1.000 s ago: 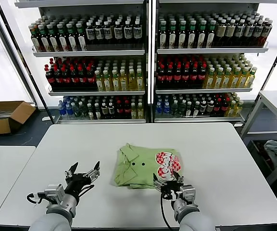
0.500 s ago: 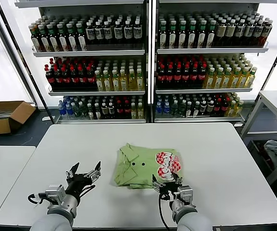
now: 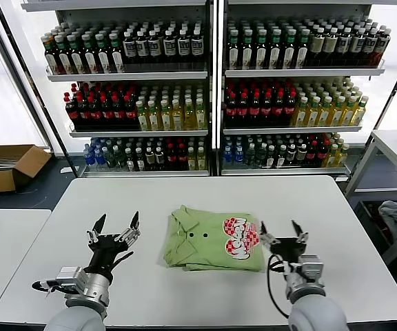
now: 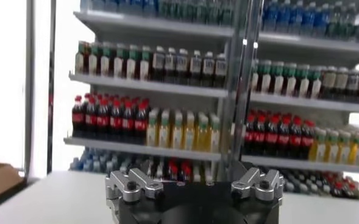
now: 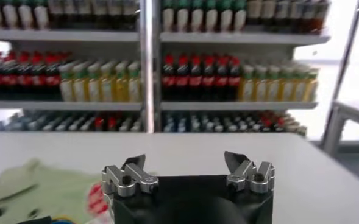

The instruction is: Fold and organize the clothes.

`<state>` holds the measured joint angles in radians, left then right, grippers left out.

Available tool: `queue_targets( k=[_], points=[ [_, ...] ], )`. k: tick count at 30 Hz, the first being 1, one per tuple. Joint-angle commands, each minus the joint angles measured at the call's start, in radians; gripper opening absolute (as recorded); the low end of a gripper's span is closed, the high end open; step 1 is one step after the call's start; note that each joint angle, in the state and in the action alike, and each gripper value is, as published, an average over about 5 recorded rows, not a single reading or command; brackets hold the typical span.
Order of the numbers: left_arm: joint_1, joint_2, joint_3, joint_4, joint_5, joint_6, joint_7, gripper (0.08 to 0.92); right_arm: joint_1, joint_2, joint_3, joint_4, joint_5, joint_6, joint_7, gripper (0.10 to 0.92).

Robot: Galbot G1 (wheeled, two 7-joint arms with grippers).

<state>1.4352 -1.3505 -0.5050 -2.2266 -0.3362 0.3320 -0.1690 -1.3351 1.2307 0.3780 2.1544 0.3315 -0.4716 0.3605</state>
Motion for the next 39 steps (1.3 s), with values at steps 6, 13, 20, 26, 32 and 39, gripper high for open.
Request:
queue_targets(
  k=[6, 13, 20, 26, 32, 39],
  points=[
    [-0.023, 0.000, -0.001, 0.022, 0.110, -0.107, 0.056, 0.823, -0.041, -0.017, 0.255, 0.009, 0.009, 0.055, -0.042, 0.823],
    [-0.024, 0.004, 0.004, 0.035, 0.092, -0.105, 0.024, 0.823, -0.039, -0.001, 0.237, 0.015, 0.002, 0.042, -0.037, 0.823],
    [-0.011, 0.002, 0.008, 0.011, 0.123, -0.097, 0.027, 0.823, -0.042, 0.001, 0.220, 0.023, -0.008, 0.037, -0.028, 0.823],
    [-0.008, 0.002, 0.006, 0.013, 0.122, -0.112, 0.029, 0.823, -0.040, 0.003, 0.217, 0.027, -0.009, 0.033, -0.026, 0.823],
    [0.001, 0.000, -0.005, 0.024, 0.172, -0.141, 0.072, 0.823, -0.045, 0.002, 0.219, 0.024, -0.009, 0.034, -0.026, 0.823],
    [0.009, -0.001, -0.005, 0.035, 0.219, -0.126, 0.092, 0.823, -0.039, 0.001, 0.219, 0.019, -0.009, 0.033, -0.028, 0.823]
  ],
)
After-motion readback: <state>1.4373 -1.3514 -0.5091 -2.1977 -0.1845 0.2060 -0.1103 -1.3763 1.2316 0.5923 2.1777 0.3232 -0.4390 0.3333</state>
